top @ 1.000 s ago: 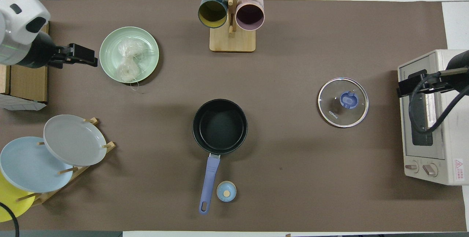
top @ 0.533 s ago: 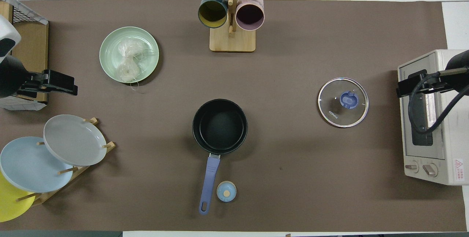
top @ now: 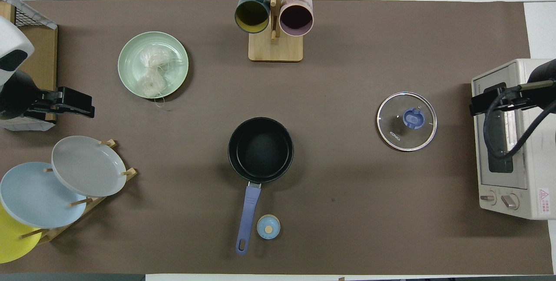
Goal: Transfer vermicelli from pot to plate
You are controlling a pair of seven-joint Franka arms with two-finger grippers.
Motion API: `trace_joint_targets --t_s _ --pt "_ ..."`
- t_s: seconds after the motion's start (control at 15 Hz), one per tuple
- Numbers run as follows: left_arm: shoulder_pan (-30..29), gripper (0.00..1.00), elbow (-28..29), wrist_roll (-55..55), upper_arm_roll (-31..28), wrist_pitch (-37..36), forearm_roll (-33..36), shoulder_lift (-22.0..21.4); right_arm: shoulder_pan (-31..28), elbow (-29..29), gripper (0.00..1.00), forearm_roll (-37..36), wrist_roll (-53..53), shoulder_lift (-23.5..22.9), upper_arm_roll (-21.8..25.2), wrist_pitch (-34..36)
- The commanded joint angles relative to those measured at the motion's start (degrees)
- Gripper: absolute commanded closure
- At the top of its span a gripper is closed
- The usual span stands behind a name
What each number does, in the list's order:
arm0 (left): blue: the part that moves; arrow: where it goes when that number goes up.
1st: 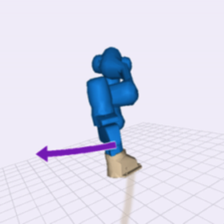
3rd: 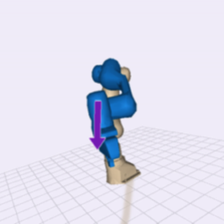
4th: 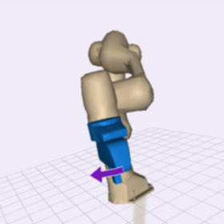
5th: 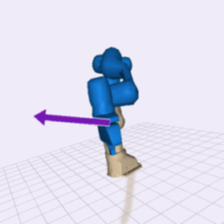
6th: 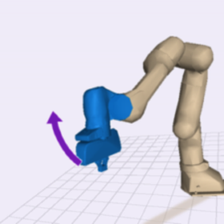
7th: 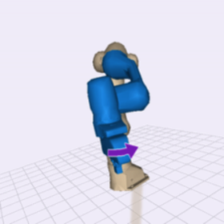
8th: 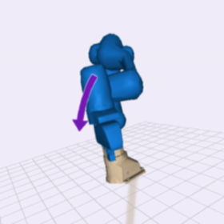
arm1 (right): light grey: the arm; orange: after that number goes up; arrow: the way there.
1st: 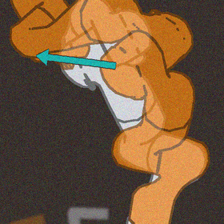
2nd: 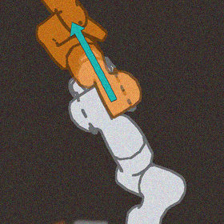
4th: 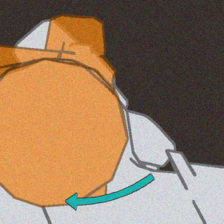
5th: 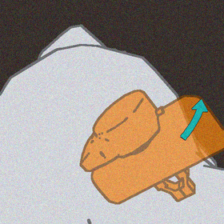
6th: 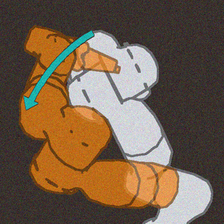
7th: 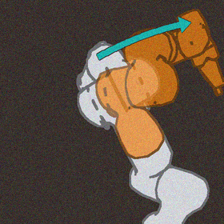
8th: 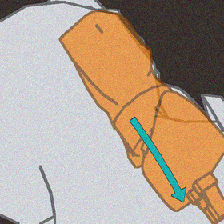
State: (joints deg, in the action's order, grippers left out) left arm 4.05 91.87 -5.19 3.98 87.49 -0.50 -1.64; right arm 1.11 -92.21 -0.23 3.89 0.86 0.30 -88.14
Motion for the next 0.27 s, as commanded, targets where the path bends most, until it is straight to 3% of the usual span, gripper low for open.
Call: trace_joint_targets --t_s 0.0,0.2 --pt "1.1 0.0 -0.2 0.1 -0.7 -1.4 1.3 -0.6 -1.0 0.4 0.0 0.6 -0.6 -0.2 -0.8 0.1" --pt "0.7 0.0 -0.1 0.3 -0.7 -1.2 1.0 -0.7 -1.0 0.4 0.0 0.6 -0.6 -0.2 -0.8 0.1"
